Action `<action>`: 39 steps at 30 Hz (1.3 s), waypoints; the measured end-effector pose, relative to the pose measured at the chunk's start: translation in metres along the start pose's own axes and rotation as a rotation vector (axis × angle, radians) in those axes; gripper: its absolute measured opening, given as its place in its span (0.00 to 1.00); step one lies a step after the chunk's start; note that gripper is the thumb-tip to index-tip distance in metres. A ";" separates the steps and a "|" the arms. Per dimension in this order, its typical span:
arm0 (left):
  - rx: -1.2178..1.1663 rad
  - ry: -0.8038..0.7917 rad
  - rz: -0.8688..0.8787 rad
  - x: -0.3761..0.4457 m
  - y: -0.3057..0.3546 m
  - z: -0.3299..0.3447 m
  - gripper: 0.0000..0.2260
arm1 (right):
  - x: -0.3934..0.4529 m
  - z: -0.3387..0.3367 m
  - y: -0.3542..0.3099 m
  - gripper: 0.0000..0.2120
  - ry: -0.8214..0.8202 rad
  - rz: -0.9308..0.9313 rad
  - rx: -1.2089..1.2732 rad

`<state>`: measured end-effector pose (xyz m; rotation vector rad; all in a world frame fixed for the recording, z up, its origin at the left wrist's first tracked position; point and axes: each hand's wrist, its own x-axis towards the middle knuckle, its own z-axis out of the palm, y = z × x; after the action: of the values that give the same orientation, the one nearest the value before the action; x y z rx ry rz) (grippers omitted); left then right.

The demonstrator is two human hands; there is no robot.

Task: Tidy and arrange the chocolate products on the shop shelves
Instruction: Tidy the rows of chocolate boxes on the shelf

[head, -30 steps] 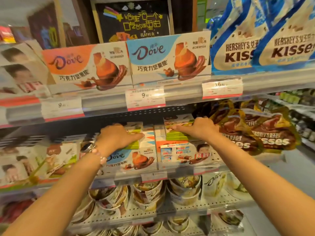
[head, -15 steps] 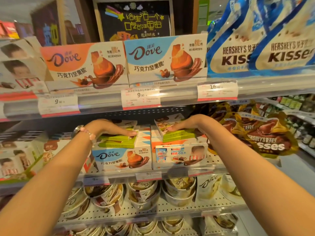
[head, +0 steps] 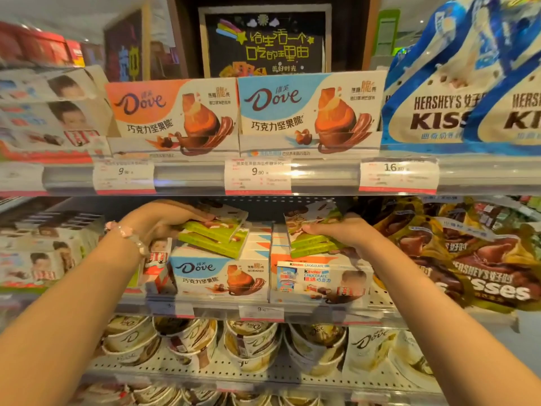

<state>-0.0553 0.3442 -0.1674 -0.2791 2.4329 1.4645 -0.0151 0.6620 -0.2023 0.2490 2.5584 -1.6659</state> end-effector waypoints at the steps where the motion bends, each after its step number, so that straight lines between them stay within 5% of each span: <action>1: -0.040 -0.012 -0.017 -0.006 0.001 0.000 0.14 | 0.001 0.000 0.001 0.18 0.013 -0.003 0.043; 4: -0.163 -0.014 -0.022 -0.015 -0.005 0.001 0.02 | -0.003 -0.001 -0.002 0.14 0.032 0.048 0.145; 13: -0.483 -0.067 0.020 -0.041 -0.038 -0.030 0.06 | -0.020 0.023 -0.022 0.10 0.072 0.070 0.198; 26: -0.565 -0.030 0.104 -0.041 -0.142 -0.165 0.08 | -0.045 0.199 -0.085 0.09 -0.011 0.004 0.313; 33: -0.359 0.045 0.475 -0.055 -0.186 -0.235 0.13 | -0.043 0.274 -0.107 0.06 -0.068 -0.086 0.366; 39: -0.047 -0.108 0.494 -0.068 -0.211 -0.270 0.12 | -0.030 0.307 -0.120 0.14 -0.124 -0.156 0.397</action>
<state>0.0351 0.0087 -0.1996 0.4140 2.4881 1.6714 -0.0142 0.3315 -0.2138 -0.0344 2.1903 -2.1633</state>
